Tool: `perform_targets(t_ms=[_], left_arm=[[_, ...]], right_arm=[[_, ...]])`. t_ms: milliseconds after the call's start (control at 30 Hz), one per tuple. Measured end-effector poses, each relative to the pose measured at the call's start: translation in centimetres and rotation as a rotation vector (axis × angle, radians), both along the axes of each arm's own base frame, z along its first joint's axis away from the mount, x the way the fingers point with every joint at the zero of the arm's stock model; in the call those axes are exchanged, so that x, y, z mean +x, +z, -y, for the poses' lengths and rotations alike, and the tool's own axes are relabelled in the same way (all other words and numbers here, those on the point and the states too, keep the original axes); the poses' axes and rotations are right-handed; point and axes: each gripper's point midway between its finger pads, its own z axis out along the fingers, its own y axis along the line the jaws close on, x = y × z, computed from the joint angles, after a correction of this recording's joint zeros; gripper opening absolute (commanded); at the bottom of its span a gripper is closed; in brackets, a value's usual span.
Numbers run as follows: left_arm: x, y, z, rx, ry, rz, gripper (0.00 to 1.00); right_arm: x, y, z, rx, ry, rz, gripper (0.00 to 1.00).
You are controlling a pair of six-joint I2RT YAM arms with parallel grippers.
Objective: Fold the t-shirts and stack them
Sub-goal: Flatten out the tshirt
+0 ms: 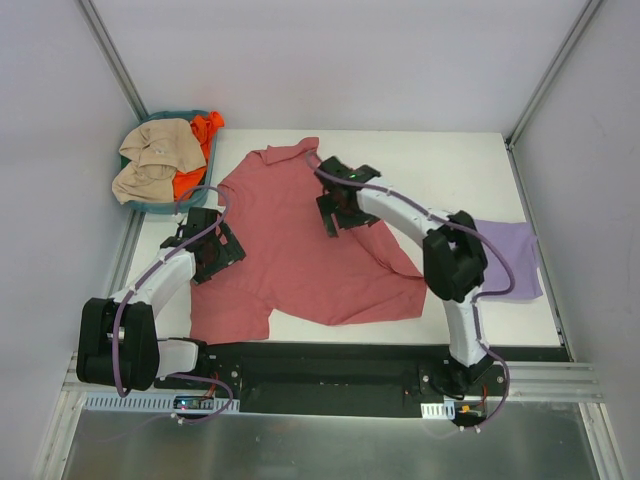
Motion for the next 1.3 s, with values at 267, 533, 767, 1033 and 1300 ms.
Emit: perform_targets(t_ms=[267,533,767,1033,1300], left_arm=[[-0.1,-0.2,0.2,-0.009,-0.006,-0.008,0.99],[-0.1,-0.6,0.2,-0.01,-0.007,-0.025,0.99],[-0.1,-0.7,0.3,-0.01,-0.007,-0.025,0.99],[-0.1,-0.7,0.3,-0.01,-0.007,-0.024,0.99],[-0.1,-0.7,0.2,-0.01,-0.007,-0.024,0.99]], right_arm=[[6.9,0.7,4.5,0.294,-0.126,-0.01,0.86],[10.9,-1.5,1.9,0.381,-0.016,-0.026,0.74],[11.4,-3.7,1.2,0.393,0.02,-0.076,0.5],[10.9,-4.3,1.7,0.375,0.038,-0.105,0.19],[10.5,-4.3,3.4,0.299,0.023,-0.091,0.01]])
